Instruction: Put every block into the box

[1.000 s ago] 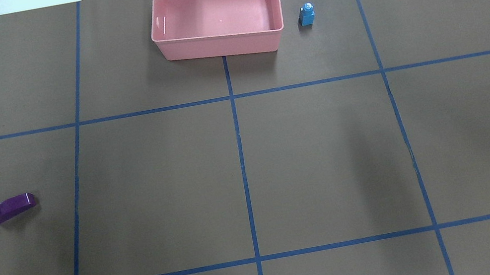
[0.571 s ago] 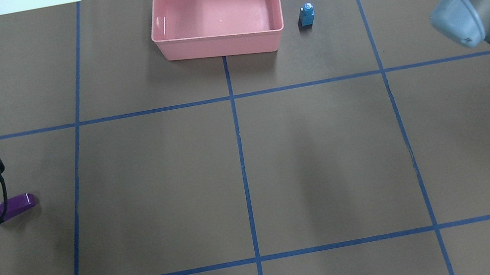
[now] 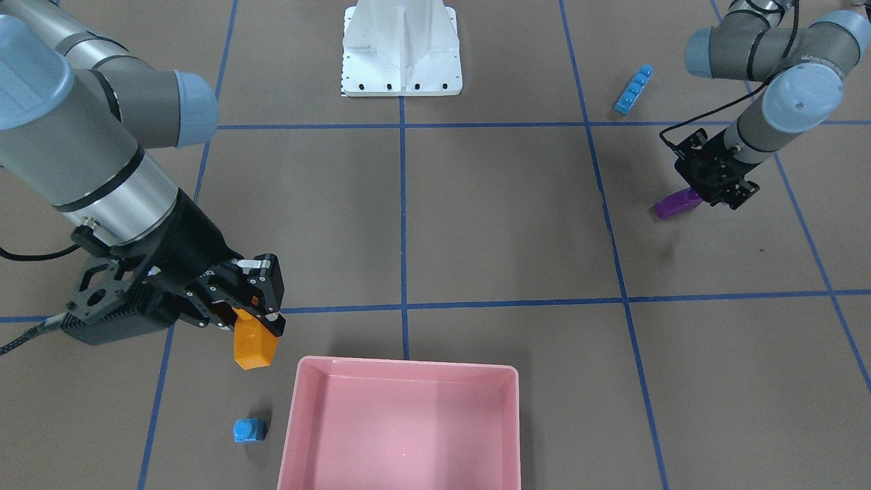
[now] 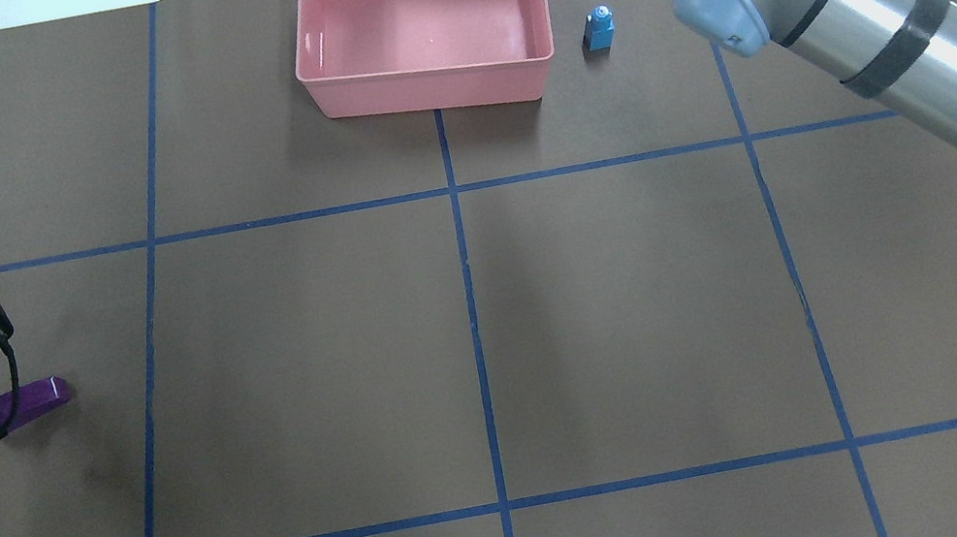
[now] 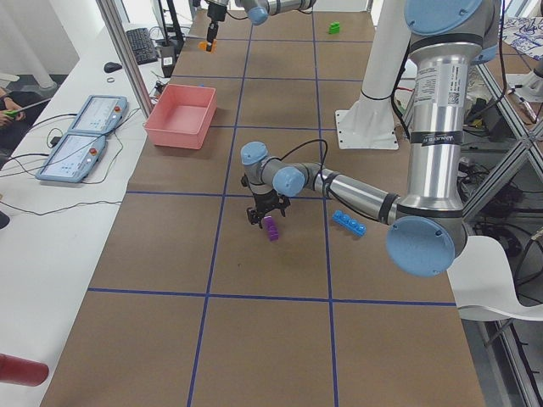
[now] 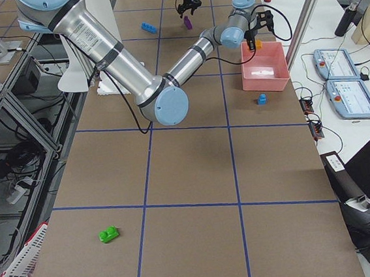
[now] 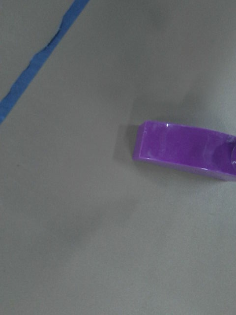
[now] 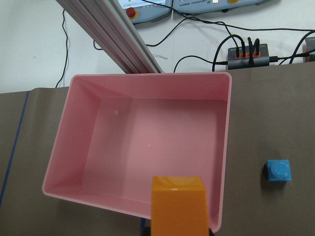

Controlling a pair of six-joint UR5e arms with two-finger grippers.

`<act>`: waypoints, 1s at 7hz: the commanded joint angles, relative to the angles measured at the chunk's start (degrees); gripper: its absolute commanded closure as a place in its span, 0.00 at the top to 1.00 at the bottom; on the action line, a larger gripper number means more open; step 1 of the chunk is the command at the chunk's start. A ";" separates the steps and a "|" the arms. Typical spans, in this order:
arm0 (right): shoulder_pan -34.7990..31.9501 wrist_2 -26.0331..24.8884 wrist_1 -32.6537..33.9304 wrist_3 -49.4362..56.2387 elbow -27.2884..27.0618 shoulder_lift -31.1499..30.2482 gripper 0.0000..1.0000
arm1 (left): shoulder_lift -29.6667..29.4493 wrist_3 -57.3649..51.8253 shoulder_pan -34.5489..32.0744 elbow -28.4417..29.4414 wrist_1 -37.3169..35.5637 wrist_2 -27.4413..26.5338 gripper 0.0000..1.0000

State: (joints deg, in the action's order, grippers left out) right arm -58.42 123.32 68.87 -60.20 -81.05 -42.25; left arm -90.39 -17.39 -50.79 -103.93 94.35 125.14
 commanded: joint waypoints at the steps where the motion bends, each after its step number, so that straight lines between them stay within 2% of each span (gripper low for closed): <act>1: 1.28 -3.51 -0.23 0.52 7.98 4.96 0.00 | -0.14 0.07 1.30 1.53 0.13 0.10 1.00; 3: 3.12 -6.85 -0.32 0.70 13.19 8.05 0.00 | -0.67 0.33 1.75 2.24 0.13 0.19 1.00; 6: 4.80 -9.85 -9.62 1.31 24.51 11.47 0.00 | -1.19 0.42 1.75 3.82 1.45 0.45 1.00; 7: 4.98 -10.12 -9.72 1.40 25.06 11.92 0.00 | -1.63 0.34 1.75 4.08 1.45 0.36 1.00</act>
State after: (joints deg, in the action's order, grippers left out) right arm -53.72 113.79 60.51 -58.89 -58.25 -31.37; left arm -91.55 -16.99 -49.05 -100.35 95.67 125.59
